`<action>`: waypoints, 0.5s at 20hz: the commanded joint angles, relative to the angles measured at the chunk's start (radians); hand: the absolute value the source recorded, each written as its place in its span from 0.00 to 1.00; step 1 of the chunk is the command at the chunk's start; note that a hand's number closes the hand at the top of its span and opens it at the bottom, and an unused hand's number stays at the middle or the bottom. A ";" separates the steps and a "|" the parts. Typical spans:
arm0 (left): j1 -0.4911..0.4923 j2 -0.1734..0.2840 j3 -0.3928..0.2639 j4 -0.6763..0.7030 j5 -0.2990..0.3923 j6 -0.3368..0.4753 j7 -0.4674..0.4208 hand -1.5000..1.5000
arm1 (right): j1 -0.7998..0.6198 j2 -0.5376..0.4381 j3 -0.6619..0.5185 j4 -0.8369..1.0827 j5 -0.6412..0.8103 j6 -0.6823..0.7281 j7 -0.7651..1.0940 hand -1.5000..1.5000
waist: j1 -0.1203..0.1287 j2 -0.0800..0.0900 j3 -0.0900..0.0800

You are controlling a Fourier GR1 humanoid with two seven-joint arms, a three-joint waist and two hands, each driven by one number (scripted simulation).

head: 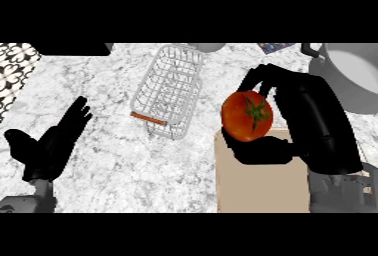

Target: Pick the tomato from the tray and place it in the tiered basket

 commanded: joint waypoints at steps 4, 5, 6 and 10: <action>-0.031 0.008 0.046 0.030 0.019 -0.035 0.008 0.50 | -0.254 0.243 0.051 0.243 0.106 -0.006 0.136 1.00 | 0.001 0.001 0.000; 0.002 -0.016 0.030 0.043 -0.016 -0.027 -0.050 0.50 | -0.239 0.266 0.076 0.192 0.134 0.012 0.184 1.00 | -0.004 0.000 0.000; 0.002 0.007 0.033 -0.031 0.009 -0.034 0.032 0.50 | -0.264 0.291 0.082 0.302 0.146 -0.019 0.132 1.00 | 0.003 0.001 0.001; -0.020 -0.045 0.021 0.078 -0.045 -0.014 -0.044 0.50 | -0.359 0.300 0.058 0.440 0.126 -0.064 0.130 1.00 | -0.002 0.002 0.000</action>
